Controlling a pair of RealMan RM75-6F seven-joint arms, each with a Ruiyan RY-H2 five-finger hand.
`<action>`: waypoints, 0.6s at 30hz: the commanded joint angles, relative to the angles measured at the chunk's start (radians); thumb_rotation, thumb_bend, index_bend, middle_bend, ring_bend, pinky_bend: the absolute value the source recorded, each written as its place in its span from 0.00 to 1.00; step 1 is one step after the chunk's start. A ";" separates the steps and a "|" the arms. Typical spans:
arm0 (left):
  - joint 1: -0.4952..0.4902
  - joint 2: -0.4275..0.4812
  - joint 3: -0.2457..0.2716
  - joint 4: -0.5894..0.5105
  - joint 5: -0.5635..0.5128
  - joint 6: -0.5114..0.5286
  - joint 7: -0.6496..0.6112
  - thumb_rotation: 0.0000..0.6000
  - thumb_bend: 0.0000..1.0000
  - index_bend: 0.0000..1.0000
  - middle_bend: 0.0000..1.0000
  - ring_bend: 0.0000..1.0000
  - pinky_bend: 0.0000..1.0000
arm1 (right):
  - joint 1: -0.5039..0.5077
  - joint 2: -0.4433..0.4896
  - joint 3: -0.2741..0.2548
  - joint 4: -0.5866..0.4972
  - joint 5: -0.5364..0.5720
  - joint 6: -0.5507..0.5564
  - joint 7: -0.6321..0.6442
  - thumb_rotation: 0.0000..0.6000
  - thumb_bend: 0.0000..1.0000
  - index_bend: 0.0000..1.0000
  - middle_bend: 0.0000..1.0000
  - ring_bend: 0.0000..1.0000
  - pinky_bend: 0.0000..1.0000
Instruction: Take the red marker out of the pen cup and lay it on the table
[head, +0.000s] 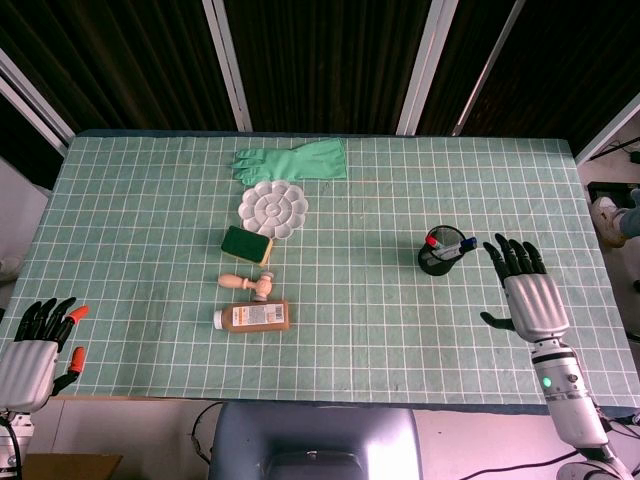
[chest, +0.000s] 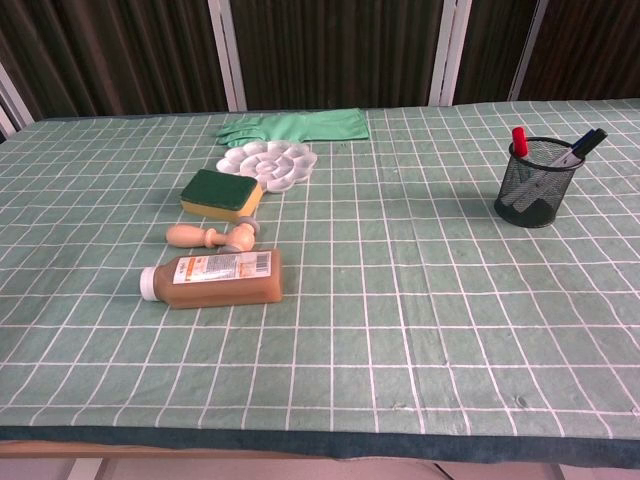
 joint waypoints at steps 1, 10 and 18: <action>0.000 -0.001 0.000 0.000 0.001 0.001 0.002 1.00 0.51 0.21 0.09 0.01 0.06 | 0.000 -0.004 0.001 0.007 -0.002 -0.005 0.009 1.00 0.18 0.07 0.07 0.00 0.12; -0.001 -0.002 0.002 0.000 0.004 -0.002 0.001 1.00 0.51 0.21 0.09 0.01 0.06 | 0.028 -0.043 0.059 0.060 0.050 -0.017 0.013 1.00 0.18 0.11 0.13 0.10 0.20; 0.003 0.002 -0.002 0.000 0.001 0.007 -0.008 1.00 0.51 0.21 0.09 0.01 0.06 | 0.128 -0.126 0.147 0.185 0.136 -0.071 -0.064 1.00 0.18 0.24 0.60 0.67 0.62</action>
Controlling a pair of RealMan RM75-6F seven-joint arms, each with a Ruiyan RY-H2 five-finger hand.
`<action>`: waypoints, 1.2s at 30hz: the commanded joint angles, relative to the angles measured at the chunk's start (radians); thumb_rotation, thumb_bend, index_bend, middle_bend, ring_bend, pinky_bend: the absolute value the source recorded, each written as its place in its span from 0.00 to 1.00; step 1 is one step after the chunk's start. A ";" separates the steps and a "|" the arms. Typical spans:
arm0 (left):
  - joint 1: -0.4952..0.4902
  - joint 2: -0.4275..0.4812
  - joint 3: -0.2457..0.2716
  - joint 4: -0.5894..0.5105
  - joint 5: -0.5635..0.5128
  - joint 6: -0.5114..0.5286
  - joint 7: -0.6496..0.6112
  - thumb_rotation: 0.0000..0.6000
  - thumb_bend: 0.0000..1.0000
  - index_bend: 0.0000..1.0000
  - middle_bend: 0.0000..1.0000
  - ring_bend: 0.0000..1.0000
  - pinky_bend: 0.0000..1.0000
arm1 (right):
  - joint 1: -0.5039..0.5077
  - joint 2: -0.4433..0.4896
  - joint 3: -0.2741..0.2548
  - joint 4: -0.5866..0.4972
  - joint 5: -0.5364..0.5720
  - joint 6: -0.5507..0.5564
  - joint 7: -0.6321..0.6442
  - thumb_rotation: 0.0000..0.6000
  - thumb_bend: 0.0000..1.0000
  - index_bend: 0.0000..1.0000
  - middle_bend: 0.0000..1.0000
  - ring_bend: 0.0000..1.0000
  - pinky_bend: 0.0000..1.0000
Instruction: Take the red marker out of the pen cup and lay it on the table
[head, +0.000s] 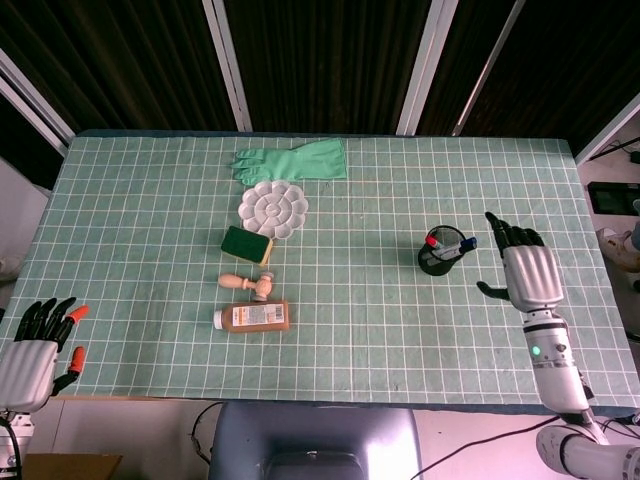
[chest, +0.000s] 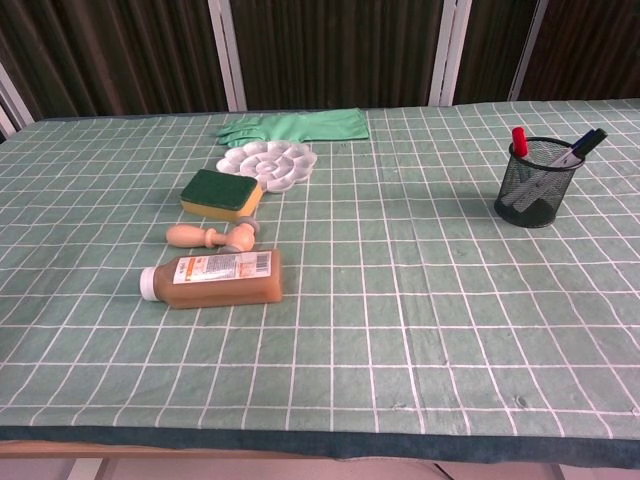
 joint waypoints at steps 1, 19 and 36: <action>0.001 0.001 0.002 0.002 0.001 -0.002 -0.003 1.00 0.51 0.21 0.10 0.01 0.06 | 0.054 -0.050 0.035 0.075 0.039 -0.034 -0.047 1.00 0.18 0.27 0.67 0.75 0.67; 0.007 0.009 0.004 0.000 -0.003 0.000 -0.009 1.00 0.51 0.21 0.10 0.01 0.06 | 0.218 -0.215 0.073 0.307 0.153 -0.226 -0.040 1.00 0.36 0.55 1.00 1.00 0.95; 0.012 0.014 0.001 -0.001 -0.007 0.005 -0.016 1.00 0.51 0.21 0.10 0.01 0.06 | 0.265 -0.309 0.062 0.450 0.149 -0.263 0.011 1.00 0.43 0.59 1.00 1.00 0.96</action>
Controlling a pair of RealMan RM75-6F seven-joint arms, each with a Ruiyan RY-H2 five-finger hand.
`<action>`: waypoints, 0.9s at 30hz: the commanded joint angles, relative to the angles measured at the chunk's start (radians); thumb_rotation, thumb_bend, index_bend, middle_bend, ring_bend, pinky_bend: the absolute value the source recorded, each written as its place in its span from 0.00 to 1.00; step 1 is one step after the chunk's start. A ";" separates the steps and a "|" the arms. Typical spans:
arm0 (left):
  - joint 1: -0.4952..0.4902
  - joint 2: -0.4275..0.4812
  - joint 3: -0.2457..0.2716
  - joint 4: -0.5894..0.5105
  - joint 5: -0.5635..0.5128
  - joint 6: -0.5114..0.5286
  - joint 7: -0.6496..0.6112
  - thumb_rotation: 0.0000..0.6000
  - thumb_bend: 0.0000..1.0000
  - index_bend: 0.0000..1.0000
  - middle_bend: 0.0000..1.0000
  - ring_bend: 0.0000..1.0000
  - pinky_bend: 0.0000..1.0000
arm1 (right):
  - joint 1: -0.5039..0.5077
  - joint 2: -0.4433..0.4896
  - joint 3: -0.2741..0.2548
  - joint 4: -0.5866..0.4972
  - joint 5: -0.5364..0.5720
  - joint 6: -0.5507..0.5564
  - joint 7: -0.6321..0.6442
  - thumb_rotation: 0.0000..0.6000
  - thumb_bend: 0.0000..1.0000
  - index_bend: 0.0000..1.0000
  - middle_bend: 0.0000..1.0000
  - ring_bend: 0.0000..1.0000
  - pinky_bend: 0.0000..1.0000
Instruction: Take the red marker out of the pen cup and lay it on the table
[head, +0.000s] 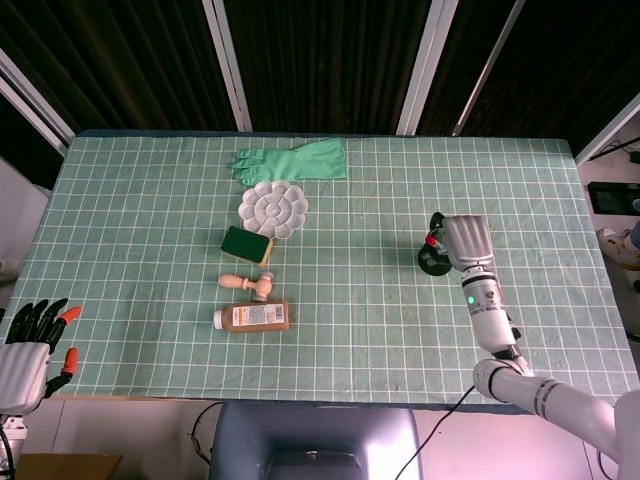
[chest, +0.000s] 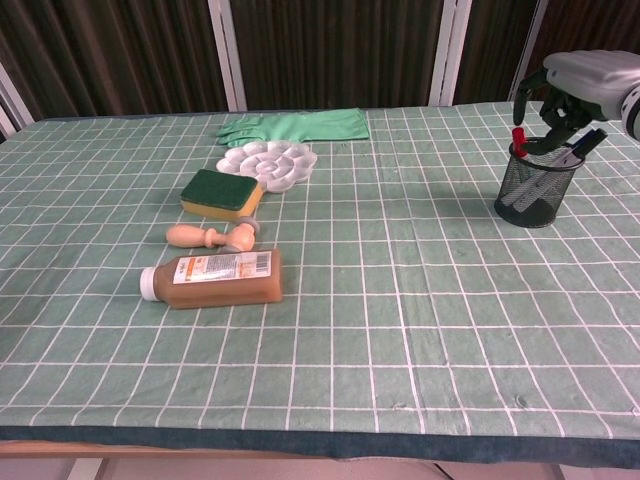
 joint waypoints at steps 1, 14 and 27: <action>0.000 0.000 0.000 0.000 0.000 0.000 0.000 1.00 0.51 0.21 0.10 0.01 0.06 | 0.003 -0.006 -0.002 0.009 -0.005 -0.002 0.007 1.00 0.43 0.60 1.00 1.00 0.96; 0.000 0.001 -0.001 0.000 0.000 -0.002 -0.005 1.00 0.51 0.21 0.10 0.01 0.06 | 0.011 -0.047 -0.011 0.089 -0.045 -0.005 0.065 1.00 0.52 0.64 1.00 1.00 0.96; 0.000 0.000 -0.002 0.002 0.000 -0.001 -0.005 1.00 0.51 0.21 0.10 0.02 0.06 | 0.005 -0.046 -0.012 0.095 -0.058 0.002 0.080 1.00 0.56 0.66 1.00 1.00 0.96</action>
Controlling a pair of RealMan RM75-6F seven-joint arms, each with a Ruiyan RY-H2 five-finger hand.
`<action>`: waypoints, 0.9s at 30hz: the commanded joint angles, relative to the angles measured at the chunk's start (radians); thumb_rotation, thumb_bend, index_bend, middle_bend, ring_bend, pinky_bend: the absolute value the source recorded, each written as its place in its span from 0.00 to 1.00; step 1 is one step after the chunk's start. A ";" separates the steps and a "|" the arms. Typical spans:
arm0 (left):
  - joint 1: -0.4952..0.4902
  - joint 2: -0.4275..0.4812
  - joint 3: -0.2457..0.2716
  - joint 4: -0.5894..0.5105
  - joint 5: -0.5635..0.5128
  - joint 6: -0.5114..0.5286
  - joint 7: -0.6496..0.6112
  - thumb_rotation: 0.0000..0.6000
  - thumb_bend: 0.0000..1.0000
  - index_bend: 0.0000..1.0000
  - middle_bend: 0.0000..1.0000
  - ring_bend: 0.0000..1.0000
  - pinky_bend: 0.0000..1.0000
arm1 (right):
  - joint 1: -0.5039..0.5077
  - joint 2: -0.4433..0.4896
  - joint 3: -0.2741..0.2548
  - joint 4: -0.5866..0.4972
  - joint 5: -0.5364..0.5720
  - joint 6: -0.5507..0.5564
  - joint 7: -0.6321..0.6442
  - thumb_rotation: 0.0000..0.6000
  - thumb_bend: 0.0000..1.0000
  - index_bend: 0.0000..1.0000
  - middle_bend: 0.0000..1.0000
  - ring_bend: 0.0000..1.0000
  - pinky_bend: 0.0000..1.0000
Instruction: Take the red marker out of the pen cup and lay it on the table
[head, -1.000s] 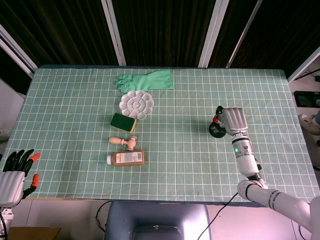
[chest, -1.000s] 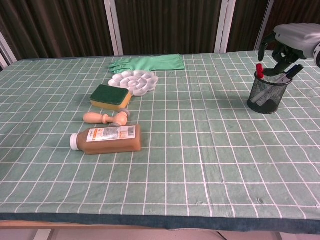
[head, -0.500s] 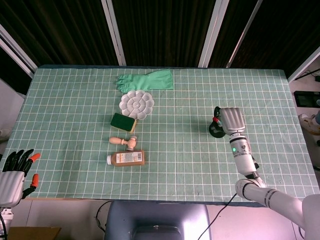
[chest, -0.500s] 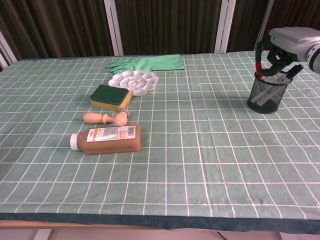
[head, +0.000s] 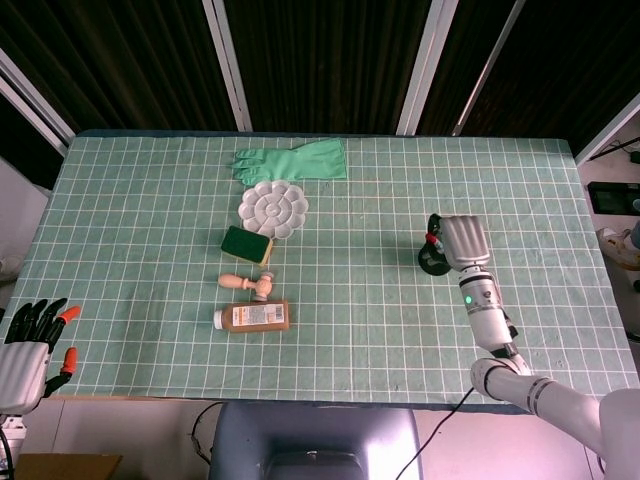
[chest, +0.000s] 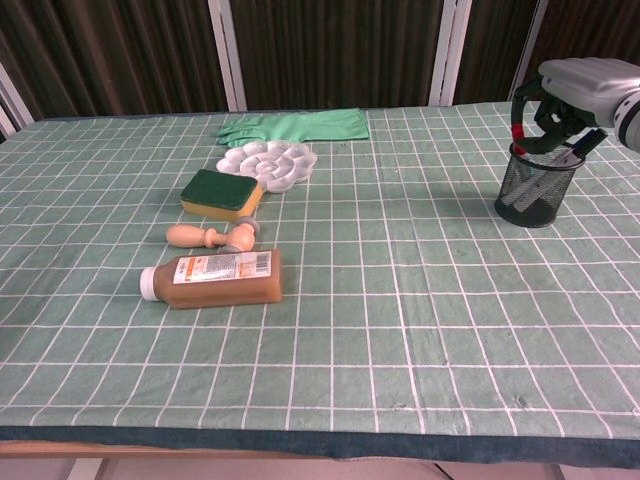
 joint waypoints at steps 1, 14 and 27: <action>0.000 0.000 0.000 -0.001 -0.001 0.000 0.001 1.00 0.51 0.21 0.10 0.02 0.06 | -0.002 0.002 0.000 -0.002 -0.003 0.004 0.003 1.00 0.58 0.68 1.00 1.00 0.96; 0.000 0.000 -0.001 -0.002 -0.005 -0.002 0.002 1.00 0.51 0.21 0.10 0.02 0.06 | -0.025 0.039 0.009 -0.088 -0.076 0.086 0.060 1.00 0.79 0.78 1.00 1.00 0.96; -0.002 0.000 -0.002 -0.003 -0.006 -0.007 0.001 1.00 0.51 0.21 0.10 0.02 0.06 | -0.088 0.179 0.004 -0.473 -0.216 0.276 -0.012 1.00 0.81 0.78 1.00 1.00 0.96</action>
